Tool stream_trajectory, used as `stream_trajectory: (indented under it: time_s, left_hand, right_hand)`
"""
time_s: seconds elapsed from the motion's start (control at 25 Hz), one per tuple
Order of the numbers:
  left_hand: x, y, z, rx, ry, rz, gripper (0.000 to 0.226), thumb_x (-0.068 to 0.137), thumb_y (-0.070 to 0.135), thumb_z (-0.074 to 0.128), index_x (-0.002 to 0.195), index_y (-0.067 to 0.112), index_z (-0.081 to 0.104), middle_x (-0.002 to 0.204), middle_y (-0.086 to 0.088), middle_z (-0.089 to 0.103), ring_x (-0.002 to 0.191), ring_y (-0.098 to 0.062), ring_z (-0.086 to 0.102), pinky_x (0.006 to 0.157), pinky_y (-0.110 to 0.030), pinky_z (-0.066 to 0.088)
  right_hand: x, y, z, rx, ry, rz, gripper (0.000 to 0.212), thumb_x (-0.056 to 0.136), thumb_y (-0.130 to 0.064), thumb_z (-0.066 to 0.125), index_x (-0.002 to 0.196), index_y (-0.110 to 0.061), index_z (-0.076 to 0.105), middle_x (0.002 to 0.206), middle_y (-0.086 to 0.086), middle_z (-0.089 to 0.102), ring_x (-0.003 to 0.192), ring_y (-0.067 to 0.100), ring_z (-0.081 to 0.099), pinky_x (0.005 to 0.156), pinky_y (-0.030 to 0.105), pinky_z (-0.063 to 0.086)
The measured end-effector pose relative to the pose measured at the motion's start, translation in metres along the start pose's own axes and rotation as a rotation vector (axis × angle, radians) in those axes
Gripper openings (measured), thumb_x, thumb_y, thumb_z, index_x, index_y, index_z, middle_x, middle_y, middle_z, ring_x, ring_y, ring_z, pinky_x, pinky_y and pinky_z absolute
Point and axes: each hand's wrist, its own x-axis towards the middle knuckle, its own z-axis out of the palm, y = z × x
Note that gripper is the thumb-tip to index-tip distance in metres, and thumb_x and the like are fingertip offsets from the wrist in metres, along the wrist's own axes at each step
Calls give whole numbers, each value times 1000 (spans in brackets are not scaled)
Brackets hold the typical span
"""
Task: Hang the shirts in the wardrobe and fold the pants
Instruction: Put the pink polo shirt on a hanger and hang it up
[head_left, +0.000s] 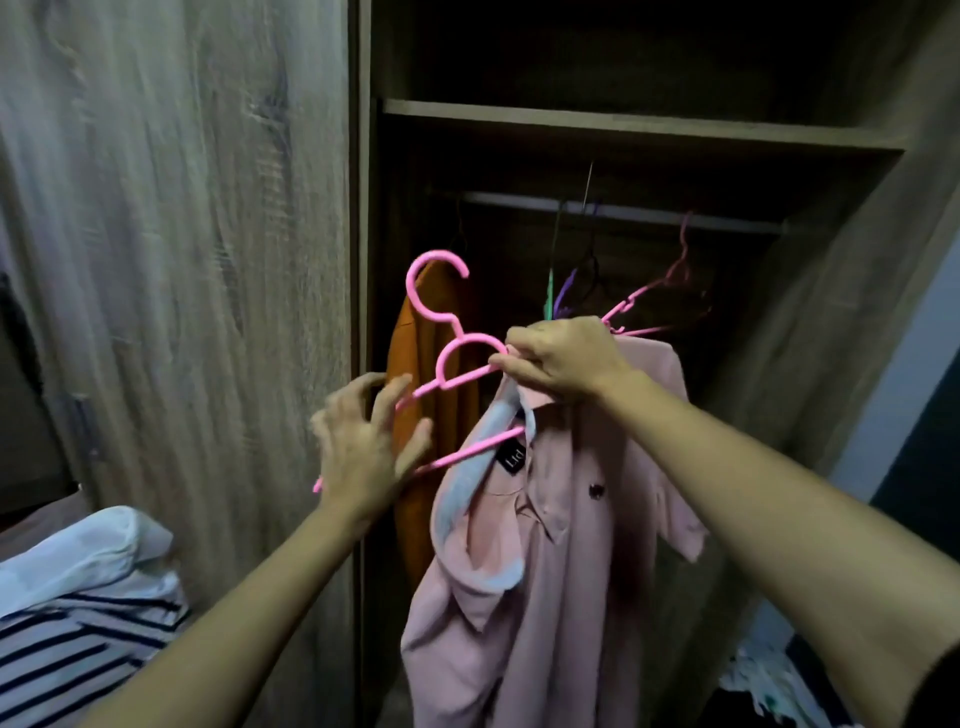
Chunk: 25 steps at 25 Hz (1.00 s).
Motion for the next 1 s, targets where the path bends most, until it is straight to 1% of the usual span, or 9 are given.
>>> stream_trajectory:
  time_s: [0.12, 0.2, 0.28, 0.4, 0.6, 0.72, 0.84, 0.92, 1.0]
  left_hand:
    - [-46, 31, 14, -15, -86, 69, 36, 74, 43, 52, 107, 28, 53, 114, -9, 40, 101, -27, 39, 82, -38, 29]
    - [-62, 37, 25, -76, -362, -240, 46, 69, 48, 50, 110, 29, 57, 121, -10, 38, 109, -28, 37, 89, -40, 31]
    - [-51, 24, 32, -347, -601, -516, 74, 58, 54, 48, 124, 22, 54, 121, -11, 40, 113, -25, 40, 96, -31, 31]
    - [-16, -12, 32, -668, -689, -478, 83, 48, 43, 62, 126, 16, 53, 125, -5, 49, 116, -16, 48, 95, -17, 35]
    - [27, -45, 4, -949, -848, -529, 63, 42, 15, 73, 104, 29, 68, 116, 4, 64, 93, -5, 64, 68, -25, 55]
    - [51, -42, -10, -922, -945, -375, 53, 66, -5, 71, 92, 40, 73, 93, 16, 68, 78, -5, 60, 66, -27, 51]
    - [70, -41, -19, -917, -1008, -235, 60, 73, -12, 66, 81, 46, 73, 94, 29, 67, 86, 4, 62, 68, -12, 50]
    - [76, -40, -22, -825, -1018, -233, 56, 74, -11, 65, 91, 41, 71, 91, 26, 68, 94, 6, 60, 71, -5, 46]
    - [84, -35, -21, -691, -1081, -203, 33, 69, 7, 67, 95, 26, 75, 78, 15, 70, 78, -1, 64, 71, -17, 52]
  right_hand:
    - [15, -2, -12, 73, 44, 138, 49, 83, -62, 32, 65, -18, 47, 59, 0, 57, 62, 28, 62, 49, 28, 30]
    - [22, -4, -24, 122, 57, 195, 50, 83, -63, 33, 65, -19, 48, 57, -6, 49, 59, 19, 55, 53, 28, 34]
    - [22, 0, -34, 143, 104, 213, 51, 83, -62, 36, 66, -17, 53, 55, -7, 46, 57, 13, 49, 53, 27, 31]
    - [5, 14, -38, 102, 109, 274, 48, 80, -61, 40, 61, -18, 53, 53, -2, 50, 57, 19, 52, 54, 25, 27]
    - [-33, 40, -24, 93, 146, 438, 54, 71, -59, 39, 69, -16, 70, 63, 8, 67, 63, 29, 62, 54, 26, 34]
    - [-50, 58, -13, 143, 129, 491, 53, 70, -59, 43, 75, -17, 74, 67, 8, 70, 63, 26, 63, 55, 27, 40]
    - [-63, 72, -4, 227, 40, 420, 50, 73, -52, 46, 72, -12, 74, 60, 9, 67, 55, 20, 60, 51, 36, 48]
    - [-68, 73, 0, 193, -31, 354, 49, 72, -49, 44, 61, -8, 67, 53, 8, 60, 50, 21, 55, 48, 36, 46]
    - [-67, 70, 5, 129, -70, 350, 48, 73, -50, 39, 58, -10, 60, 56, 10, 60, 55, 30, 58, 50, 35, 43]
